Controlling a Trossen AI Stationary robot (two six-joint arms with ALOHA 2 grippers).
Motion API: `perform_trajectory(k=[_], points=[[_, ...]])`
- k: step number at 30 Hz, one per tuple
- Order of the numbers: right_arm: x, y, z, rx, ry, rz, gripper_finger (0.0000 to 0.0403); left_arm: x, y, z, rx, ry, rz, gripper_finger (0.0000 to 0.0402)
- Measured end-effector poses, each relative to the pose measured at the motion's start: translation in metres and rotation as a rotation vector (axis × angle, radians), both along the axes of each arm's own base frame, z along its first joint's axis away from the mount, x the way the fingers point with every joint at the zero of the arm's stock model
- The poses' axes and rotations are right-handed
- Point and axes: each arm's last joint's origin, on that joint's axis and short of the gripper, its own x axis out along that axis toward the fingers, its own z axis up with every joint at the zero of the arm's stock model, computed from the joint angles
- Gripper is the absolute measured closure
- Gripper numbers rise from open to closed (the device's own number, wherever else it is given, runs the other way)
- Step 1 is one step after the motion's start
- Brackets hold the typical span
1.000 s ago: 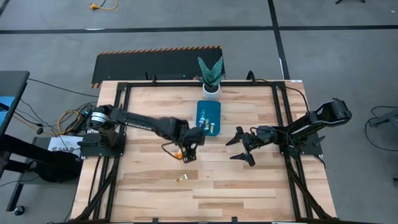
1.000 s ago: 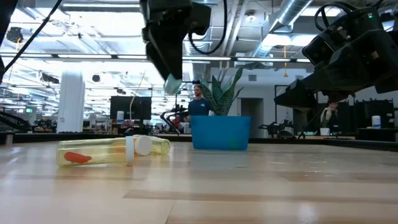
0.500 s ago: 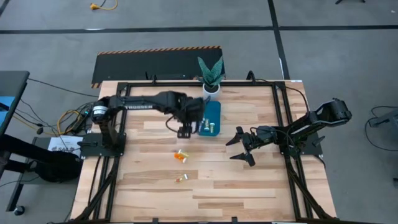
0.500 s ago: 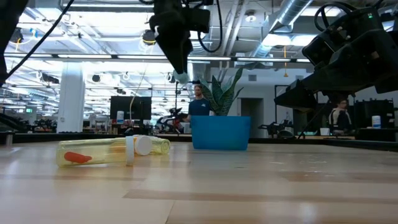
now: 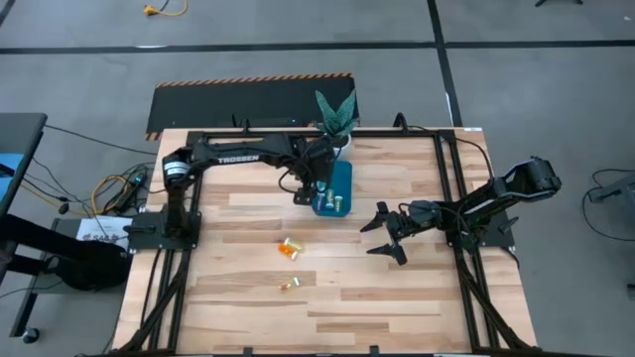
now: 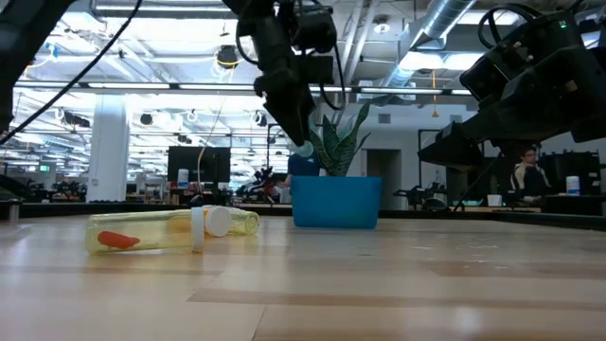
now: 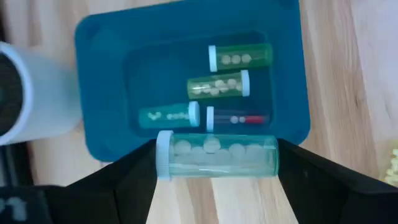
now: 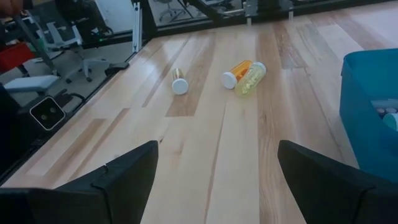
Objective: Pick and place pill bottles into a basket
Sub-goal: Put the blue pill bottle into the bin
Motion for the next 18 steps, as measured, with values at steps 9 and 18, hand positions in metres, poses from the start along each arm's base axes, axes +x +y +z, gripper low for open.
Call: perform_trajectory(k=[9,18], points=[[0.001,-0.011,-0.001,-0.042,0.0,-0.043,0.0076,0.03,0.01,-0.024,0.016,0.011,-0.036,0.0122],[0.001,-0.026,-0.003,-0.043,0.023,-0.116,0.0076,0.053,0.032,-0.036,0.015,0.077,-0.047,0.0122]])
